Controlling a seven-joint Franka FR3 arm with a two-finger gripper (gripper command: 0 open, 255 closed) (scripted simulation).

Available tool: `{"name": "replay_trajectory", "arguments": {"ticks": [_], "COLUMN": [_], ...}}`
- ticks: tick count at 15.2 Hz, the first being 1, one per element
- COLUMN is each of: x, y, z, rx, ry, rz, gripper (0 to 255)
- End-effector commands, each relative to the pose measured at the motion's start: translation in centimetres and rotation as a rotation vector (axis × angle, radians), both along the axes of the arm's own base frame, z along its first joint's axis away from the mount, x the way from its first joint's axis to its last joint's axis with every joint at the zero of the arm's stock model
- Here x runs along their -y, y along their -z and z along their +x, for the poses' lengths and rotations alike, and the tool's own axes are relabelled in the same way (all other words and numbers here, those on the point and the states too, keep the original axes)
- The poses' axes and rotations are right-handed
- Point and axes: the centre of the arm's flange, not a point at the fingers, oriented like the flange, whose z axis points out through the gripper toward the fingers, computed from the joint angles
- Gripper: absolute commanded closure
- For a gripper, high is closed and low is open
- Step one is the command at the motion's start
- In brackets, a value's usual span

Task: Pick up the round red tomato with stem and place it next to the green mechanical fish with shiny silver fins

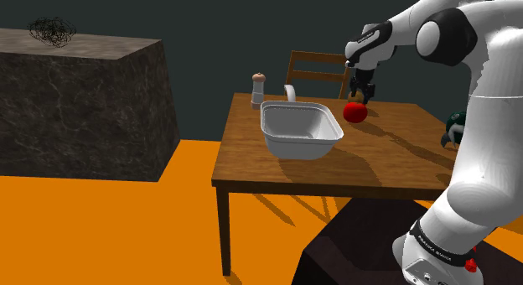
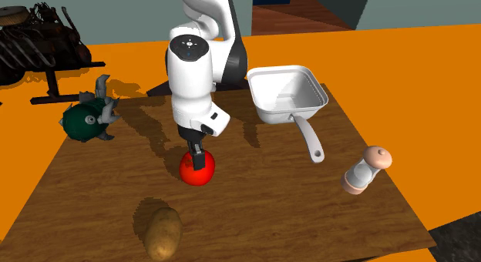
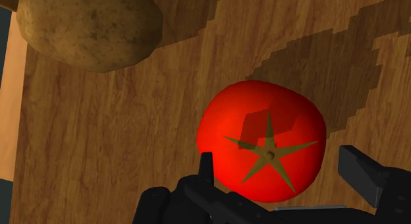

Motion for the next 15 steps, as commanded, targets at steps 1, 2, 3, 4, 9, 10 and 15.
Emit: {"name": "replay_trajectory", "arguments": {"ticks": [1, 2, 3, 4, 9, 10, 15], "x": [0.0, 0.0, 0.0, 0.0, 0.0, 0.0, 0.0], "y": [0.0, 0.0, 0.0, 0.0, 0.0, 0.0, -1.0], "z": [0.0, 0.0, 0.0, 0.0, 0.0, 0.0, 0.0], "rx": [0.000, 0.000, 0.000, 0.000, 0.000, 0.000, 0.000], "ry": [0.000, 0.000, 0.000, 0.000, 0.000, 0.000, 0.000], "rz": [0.000, 0.000, 0.000, 0.000, 0.000, 0.000, 0.000], "gripper": [0, 0, 0, 255, 255, 255, 255]}}
